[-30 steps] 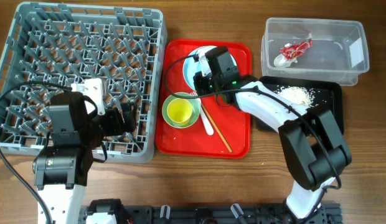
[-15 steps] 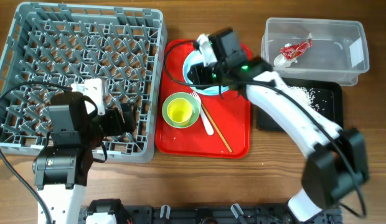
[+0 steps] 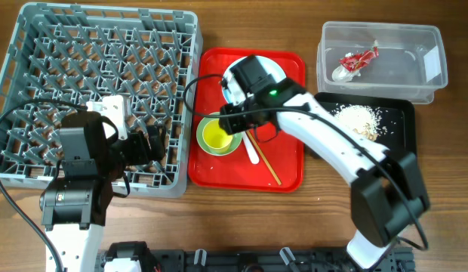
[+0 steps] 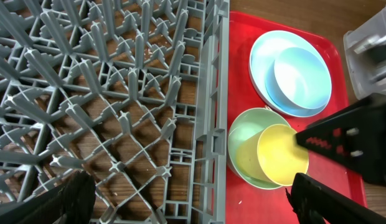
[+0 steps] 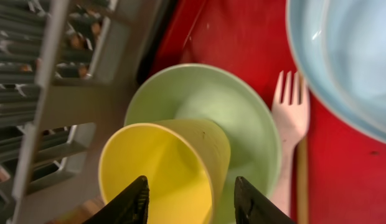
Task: Sort waste into correct bins and load items into the dishwasher rack
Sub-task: 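Grasp the yellow cup from the green bowl with right gripper and lift, then hand the yellow cup from right gripper to left gripper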
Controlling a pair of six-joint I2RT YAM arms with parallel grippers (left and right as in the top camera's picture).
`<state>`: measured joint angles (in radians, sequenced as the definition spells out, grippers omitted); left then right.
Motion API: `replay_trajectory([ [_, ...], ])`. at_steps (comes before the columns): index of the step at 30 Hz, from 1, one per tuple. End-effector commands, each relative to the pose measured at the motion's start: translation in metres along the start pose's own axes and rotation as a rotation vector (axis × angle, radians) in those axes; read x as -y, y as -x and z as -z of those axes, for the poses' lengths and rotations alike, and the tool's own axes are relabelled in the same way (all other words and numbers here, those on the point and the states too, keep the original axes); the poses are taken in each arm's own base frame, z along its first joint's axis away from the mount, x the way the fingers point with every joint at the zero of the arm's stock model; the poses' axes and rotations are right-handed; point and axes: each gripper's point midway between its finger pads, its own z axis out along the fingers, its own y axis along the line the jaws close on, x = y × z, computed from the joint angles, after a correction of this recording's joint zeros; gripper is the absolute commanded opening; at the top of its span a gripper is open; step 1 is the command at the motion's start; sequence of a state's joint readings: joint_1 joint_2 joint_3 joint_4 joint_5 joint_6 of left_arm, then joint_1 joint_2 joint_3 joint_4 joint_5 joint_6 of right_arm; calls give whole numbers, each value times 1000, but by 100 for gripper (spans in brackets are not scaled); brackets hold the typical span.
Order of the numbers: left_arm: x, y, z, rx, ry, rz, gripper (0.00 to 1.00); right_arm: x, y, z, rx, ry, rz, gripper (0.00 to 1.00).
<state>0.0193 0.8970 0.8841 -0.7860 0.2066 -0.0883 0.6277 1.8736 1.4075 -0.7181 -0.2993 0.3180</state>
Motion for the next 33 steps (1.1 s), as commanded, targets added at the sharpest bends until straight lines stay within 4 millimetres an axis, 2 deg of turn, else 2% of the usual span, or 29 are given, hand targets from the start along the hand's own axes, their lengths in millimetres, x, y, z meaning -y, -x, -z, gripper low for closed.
replay_trajectory([
  [1,3,6,4,16,-8,-1,100,11,-17,-30,-81,-20,-108,37],
  [4,3,6,4,16,-8,-1,100,20,-21,-44,-105,-50,-161,23],
  [7,3,6,4,16,-8,-1,100,21,-18,-46,-91,-54,-163,6],
  [10,4,7,4,16,-8,-1,100,20,-8,-36,-63,-47,-163,4],
  [13,4,7,4,16,-8,-1,100,20,8,-13,-19,-39,-168,4],
  [17,4,7,4,19,-9,-1,100,23,35,34,68,-24,-193,4],
  [20,9,9,4,27,-40,-5,100,22,51,71,138,49,-191,4],
  [23,29,17,4,47,-153,-15,100,26,58,100,177,137,-221,4],
  [26,48,27,3,65,-266,25,100,28,61,115,177,246,-249,4],
  [29,62,39,-1,77,-358,74,100,22,61,130,159,411,-247,4],
  [33,98,57,3,92,-601,65,100,6,60,145,144,561,-213,4],
])
